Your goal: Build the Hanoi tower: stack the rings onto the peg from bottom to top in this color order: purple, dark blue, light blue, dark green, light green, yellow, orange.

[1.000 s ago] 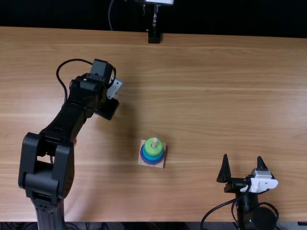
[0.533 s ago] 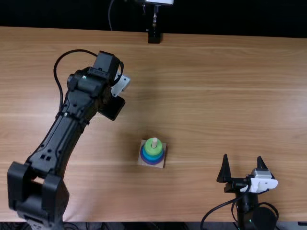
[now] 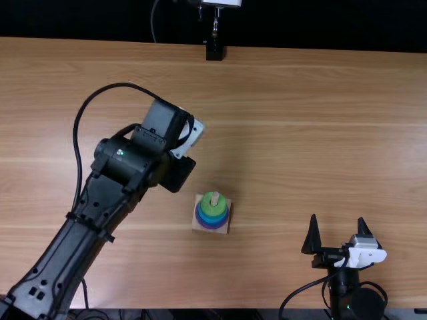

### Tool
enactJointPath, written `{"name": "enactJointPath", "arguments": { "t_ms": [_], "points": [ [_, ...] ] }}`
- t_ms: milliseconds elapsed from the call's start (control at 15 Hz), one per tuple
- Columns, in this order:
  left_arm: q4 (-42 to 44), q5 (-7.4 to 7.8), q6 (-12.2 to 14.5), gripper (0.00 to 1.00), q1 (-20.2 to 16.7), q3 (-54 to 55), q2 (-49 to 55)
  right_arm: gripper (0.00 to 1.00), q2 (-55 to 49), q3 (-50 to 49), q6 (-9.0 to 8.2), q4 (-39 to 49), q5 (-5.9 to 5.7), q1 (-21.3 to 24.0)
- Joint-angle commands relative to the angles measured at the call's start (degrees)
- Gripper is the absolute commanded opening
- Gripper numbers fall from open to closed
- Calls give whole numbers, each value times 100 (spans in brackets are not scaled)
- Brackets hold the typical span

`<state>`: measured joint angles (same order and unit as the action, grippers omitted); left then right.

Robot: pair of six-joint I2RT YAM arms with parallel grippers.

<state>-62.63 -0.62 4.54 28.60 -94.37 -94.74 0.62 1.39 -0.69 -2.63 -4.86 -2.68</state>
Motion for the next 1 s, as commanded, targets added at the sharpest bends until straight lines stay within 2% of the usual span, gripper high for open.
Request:
{"name": "enactJointPath", "arguments": {
  "t_ms": [0,133,200,400,667,933],
  "points": [
    [-12,73,-338,0,251,76,175,100,-62,-51,6,15,33,57],
    [-97,20,-738,0,577,41,175,100,-62,-51,16,15,33,57],
    [-107,10,-844,0,726,32,166,100,-62,-51,6,15,33,57],
    [-107,-12,-875,0,1007,32,131,100,-62,-51,6,15,33,57],
    [-97,-12,-1076,0,1218,24,96,100,-62,-51,6,15,33,57],
    [-97,-1,-1097,0,1332,15,52,100,-62,-51,6,15,33,57]
  ]
}}
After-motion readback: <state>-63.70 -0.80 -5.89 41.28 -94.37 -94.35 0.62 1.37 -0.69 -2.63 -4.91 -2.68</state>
